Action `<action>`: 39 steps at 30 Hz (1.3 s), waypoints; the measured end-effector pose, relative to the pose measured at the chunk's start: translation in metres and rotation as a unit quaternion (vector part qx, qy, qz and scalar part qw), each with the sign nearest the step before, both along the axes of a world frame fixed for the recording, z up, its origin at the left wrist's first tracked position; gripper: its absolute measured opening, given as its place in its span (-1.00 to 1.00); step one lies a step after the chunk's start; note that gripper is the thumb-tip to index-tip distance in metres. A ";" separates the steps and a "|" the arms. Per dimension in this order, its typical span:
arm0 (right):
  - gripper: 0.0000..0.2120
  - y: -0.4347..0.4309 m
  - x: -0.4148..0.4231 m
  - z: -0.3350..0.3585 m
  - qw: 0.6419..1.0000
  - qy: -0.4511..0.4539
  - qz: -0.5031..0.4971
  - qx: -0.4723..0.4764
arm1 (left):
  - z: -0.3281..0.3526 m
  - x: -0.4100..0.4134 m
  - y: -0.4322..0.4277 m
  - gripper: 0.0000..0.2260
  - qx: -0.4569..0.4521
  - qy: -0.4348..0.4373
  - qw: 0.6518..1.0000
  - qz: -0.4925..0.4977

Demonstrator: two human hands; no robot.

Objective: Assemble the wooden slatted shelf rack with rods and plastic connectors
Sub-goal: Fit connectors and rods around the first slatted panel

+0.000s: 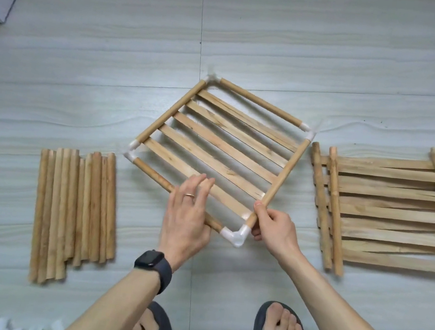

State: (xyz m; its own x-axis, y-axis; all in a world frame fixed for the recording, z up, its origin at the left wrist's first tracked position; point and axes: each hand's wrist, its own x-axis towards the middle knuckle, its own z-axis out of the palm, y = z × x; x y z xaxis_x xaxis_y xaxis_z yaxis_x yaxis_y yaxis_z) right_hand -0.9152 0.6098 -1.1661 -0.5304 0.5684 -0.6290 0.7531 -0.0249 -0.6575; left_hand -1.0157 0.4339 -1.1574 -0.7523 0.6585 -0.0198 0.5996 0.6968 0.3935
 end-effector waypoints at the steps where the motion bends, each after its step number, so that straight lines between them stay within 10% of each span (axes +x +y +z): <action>1: -0.48 -0.003 0.000 -0.001 0.999 0.000 -0.020 -0.027 | 0.001 0.007 -0.003 -0.27 0.061 -0.040 0.991 0.110; 3: -0.51 -0.012 -0.004 -0.003 0.995 0.002 -0.051 -0.081 | 0.006 0.016 0.000 -0.34 0.189 -0.164 0.905 0.343; 6: -0.56 -0.035 -0.014 -0.001 0.984 0.022 -0.082 -0.157 | 0.012 0.013 0.009 -0.55 0.314 -0.361 0.687 0.547; 9: -0.60 -0.051 -0.020 0.006 0.969 0.049 -0.088 -0.224 | 0.012 0.001 0.009 -0.58 0.436 -0.588 0.438 0.522; 12: -0.56 -0.044 -0.019 0.012 0.969 0.024 -0.047 -0.241 | 0.011 -0.007 -0.003 -0.55 0.473 -0.665 0.366 0.446; 18: -0.54 -0.014 -0.028 0.004 0.979 0.026 -0.134 -0.151 | -0.002 -0.006 -0.008 -0.48 0.465 -0.729 0.349 0.362; 39: -0.64 -0.049 -0.049 0.000 0.961 0.046 -0.167 -0.215 | -0.002 -0.015 -0.001 -0.65 0.373 -0.668 0.505 0.400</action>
